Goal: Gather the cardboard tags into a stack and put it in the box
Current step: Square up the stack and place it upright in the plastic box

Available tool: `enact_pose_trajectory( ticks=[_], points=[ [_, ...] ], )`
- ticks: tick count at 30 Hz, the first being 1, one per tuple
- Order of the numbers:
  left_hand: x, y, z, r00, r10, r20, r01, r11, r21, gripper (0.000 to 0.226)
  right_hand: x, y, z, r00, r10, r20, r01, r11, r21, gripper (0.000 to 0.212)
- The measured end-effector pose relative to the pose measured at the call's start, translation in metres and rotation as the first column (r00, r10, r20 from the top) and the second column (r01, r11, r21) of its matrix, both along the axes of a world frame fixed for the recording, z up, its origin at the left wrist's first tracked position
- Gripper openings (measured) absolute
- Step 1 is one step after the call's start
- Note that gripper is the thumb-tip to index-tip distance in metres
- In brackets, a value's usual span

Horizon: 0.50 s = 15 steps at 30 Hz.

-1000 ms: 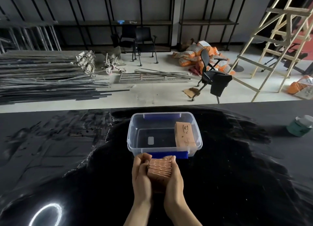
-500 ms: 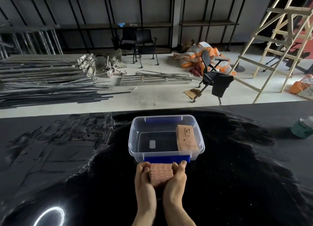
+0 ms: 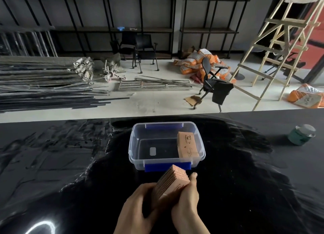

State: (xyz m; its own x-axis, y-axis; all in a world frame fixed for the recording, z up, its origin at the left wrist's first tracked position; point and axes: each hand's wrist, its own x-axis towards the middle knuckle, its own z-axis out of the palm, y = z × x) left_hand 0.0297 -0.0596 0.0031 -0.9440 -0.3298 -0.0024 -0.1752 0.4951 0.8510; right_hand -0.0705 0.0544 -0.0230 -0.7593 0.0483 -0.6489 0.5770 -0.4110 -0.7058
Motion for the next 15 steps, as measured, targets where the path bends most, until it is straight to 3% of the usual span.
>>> enact_pose_trajectory(
  ticks=[2,5,7,9,11,13,15],
  points=[
    [0.001,-0.013,0.0,0.997,-0.071,-0.001,0.071,0.988,-0.135,0.05,-0.003,0.015,0.001,0.976,0.079,-0.203,-0.063,0.994,0.084,0.07],
    [-0.002,-0.026,0.002,0.981,-0.157,0.114,0.187,0.922,-0.339,0.053,-0.007,0.03,0.003,0.818,0.244,-0.521,-0.101,0.953,0.286,0.061],
    [-0.009,-0.028,-0.001,0.976,-0.159,0.149,0.207,0.889,-0.408,0.052,-0.006,0.028,-0.002,0.716,0.395,-0.575,-0.156,0.894,0.42,0.042],
    [-0.012,-0.024,-0.005,0.971,-0.164,0.173,0.222,0.888,-0.402,0.053,-0.001,0.022,-0.012,0.682,0.477,-0.554,-0.18,0.844,0.504,0.025],
    [-0.01,-0.021,-0.014,0.971,-0.154,0.182,0.217,0.887,-0.408,0.053,0.003,0.02,-0.021,0.67,0.514,-0.536,-0.164,0.806,0.568,0.025],
    [-0.004,-0.017,-0.025,0.983,-0.149,0.105,0.173,0.941,-0.289,0.058,0.005,0.019,-0.025,0.655,0.527,-0.541,-0.142,0.789,0.597,0.027],
    [-0.001,-0.007,-0.03,0.998,-0.046,-0.039,0.049,0.996,0.076,0.06,0.005,0.017,-0.026,0.646,0.531,-0.549,-0.12,0.78,0.614,0.028]
  ],
)
